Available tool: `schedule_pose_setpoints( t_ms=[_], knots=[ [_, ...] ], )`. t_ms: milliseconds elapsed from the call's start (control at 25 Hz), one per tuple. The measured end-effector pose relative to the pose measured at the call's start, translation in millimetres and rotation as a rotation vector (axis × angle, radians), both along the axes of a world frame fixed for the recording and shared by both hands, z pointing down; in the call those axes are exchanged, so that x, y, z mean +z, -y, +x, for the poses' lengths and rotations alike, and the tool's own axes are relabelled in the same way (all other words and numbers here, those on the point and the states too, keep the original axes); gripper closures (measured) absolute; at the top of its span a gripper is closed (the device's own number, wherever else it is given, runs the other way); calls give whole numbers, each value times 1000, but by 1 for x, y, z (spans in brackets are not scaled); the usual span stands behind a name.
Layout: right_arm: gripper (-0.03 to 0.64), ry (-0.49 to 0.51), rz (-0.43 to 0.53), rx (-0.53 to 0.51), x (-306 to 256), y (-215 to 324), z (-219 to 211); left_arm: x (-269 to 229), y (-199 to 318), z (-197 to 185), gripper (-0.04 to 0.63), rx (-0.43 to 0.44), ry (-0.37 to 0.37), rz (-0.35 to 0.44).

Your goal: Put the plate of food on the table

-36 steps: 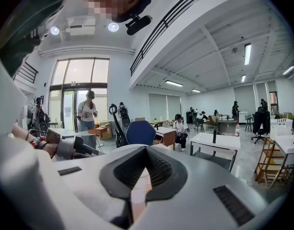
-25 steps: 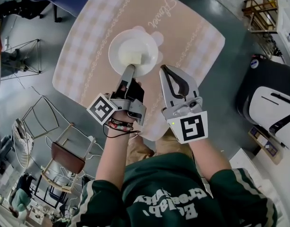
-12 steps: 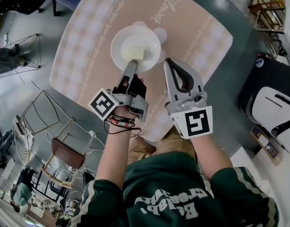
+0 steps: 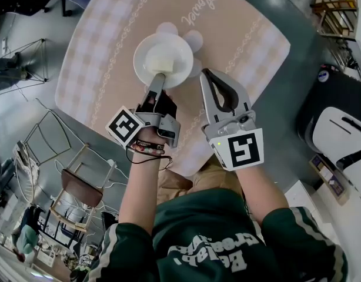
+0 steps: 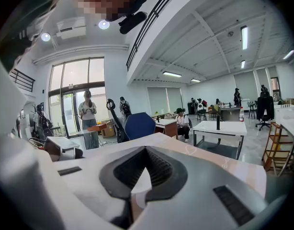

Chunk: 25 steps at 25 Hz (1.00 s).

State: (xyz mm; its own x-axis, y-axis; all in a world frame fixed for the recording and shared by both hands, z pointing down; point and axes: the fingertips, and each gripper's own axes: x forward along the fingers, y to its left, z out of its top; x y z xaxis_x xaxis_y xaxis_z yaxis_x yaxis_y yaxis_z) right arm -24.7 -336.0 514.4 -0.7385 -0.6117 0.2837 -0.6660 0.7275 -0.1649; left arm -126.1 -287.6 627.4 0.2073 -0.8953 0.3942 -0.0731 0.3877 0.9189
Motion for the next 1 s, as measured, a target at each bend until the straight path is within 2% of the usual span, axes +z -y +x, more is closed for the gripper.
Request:
schedule_pose_setpoints(
  t_ms=[560, 760, 840, 1000],
  knots=[
    [603, 12, -25, -17, 10, 1, 4, 16, -2, 1, 557, 2, 90, -108],
    [603, 25, -32, -24, 13, -5, 1, 19, -9, -2, 554, 32, 163, -178],
    [601, 31, -33, -24, 12, -5, 0, 20, -13, -3, 543, 43, 202, -215],
    [601, 43, -32, -24, 10, -8, 0, 17, -17, -1, 470, 81, 270, -236]
  ],
)
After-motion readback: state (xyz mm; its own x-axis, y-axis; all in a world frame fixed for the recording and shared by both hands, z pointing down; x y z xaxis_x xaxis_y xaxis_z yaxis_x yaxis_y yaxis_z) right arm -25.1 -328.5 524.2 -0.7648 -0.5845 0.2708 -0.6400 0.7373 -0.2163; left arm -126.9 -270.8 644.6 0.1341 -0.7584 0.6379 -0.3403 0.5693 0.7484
